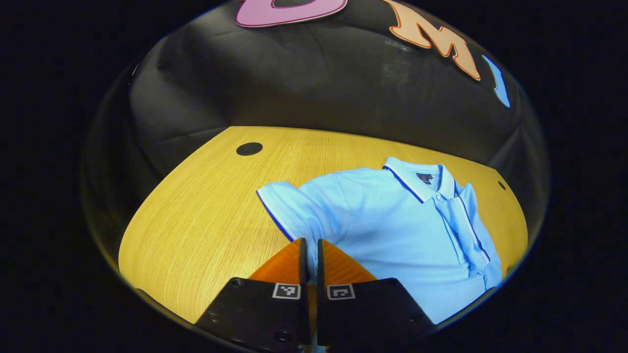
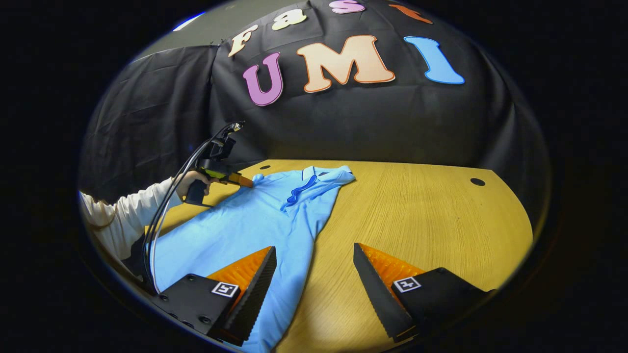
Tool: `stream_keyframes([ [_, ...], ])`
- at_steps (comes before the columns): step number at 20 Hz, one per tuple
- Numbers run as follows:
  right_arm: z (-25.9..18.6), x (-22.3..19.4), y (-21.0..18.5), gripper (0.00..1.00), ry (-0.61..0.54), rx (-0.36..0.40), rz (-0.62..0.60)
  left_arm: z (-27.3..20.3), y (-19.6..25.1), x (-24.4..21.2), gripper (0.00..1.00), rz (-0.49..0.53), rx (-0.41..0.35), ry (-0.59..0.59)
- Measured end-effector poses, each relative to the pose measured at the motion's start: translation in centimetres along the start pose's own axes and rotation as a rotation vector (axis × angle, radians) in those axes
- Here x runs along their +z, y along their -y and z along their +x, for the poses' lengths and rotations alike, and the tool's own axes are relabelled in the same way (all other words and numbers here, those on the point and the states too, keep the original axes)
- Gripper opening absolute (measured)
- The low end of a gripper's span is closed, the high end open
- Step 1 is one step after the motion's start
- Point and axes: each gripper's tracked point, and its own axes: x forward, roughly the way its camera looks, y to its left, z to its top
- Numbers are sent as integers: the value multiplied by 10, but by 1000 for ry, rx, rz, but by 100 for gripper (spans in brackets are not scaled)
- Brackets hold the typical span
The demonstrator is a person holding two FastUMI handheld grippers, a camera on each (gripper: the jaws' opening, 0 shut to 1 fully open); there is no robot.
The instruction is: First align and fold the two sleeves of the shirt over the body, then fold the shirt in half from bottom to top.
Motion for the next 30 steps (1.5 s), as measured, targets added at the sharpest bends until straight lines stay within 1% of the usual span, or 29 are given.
stream_keyframes([
  [2,-1,-2,-1,98,-4,1,-7,-1,1,-1,0,-5,1,-3],
  [5,-4,-1,-1,98,6,5,1,-5,9,4,0,-19,-18,12],
  [7,-4,-1,-2,98,14,13,13,-15,16,18,0,-14,-32,44],
  [9,-4,-1,0,98,16,9,16,-27,33,35,0,6,-63,91],
  [11,-4,-2,-1,98,21,13,24,-41,58,52,0,56,-105,140],
  [14,-6,-3,-1,98,25,15,32,-60,107,59,0,179,-175,195],
  [17,-9,-4,-2,98,28,18,38,-72,154,50,0,331,-225,220],
  [21,-12,-11,0,98,23,13,39,-73,211,26,0,477,-290,221],
  [22,-13,-11,1,98,23,11,42,-73,221,20,0,513,-296,219],
  [25,-15,-16,6,98,19,6,50,-69,245,1,0,568,-337,202],
  [27,-18,-17,7,98,16,4,49,-66,252,-3,0,583,-344,198],
  [29,-22,-17,7,98,18,2,47,-68,254,-7,8,580,-339,200],
  [30,-25,-18,6,98,18,1,47,-73,255,-7,13,568,-345,203],
])
